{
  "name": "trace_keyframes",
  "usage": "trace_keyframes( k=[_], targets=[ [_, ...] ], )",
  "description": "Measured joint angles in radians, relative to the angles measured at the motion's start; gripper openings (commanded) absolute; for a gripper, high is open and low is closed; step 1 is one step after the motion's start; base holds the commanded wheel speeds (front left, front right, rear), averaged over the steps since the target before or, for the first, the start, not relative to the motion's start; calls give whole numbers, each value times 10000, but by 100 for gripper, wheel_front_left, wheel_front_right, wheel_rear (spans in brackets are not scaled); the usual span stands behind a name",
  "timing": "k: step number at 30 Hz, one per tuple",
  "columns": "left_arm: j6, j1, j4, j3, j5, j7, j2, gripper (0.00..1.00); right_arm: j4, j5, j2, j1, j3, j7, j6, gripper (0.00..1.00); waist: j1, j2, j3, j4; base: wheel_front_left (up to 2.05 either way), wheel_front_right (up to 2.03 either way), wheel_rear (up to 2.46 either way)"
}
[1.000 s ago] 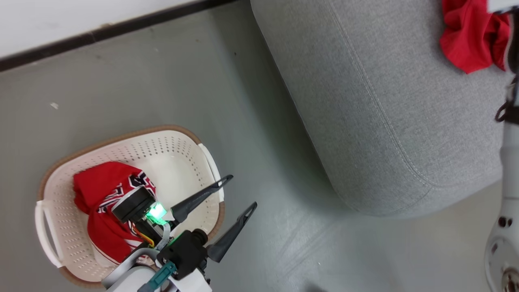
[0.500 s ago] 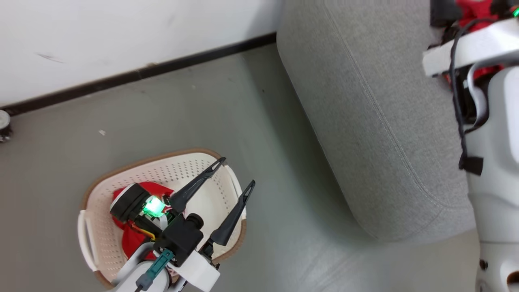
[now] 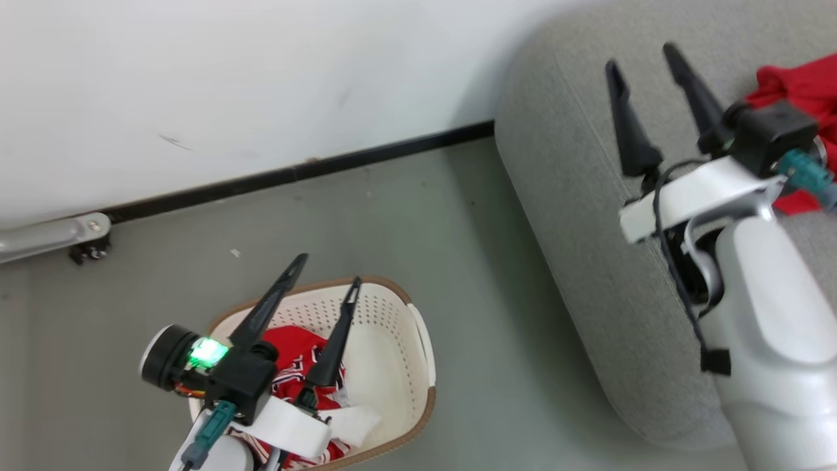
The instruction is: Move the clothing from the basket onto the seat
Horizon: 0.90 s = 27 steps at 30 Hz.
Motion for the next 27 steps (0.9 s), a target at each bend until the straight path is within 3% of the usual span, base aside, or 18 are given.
trace_keyframes(
  k=[15,27],
  targets=[
    [512,1484,593,1730,-817,0,-742,100,92,872,-13,2507,1049,0,0,100,0,0,-1295,1029,0,0,0],
    [405,2346,1175,2002,-675,0,-859,100,207,1026,-136,4605,1246,2,0,100,-1,0,-2167,1706,0,0,0]
  ],
)
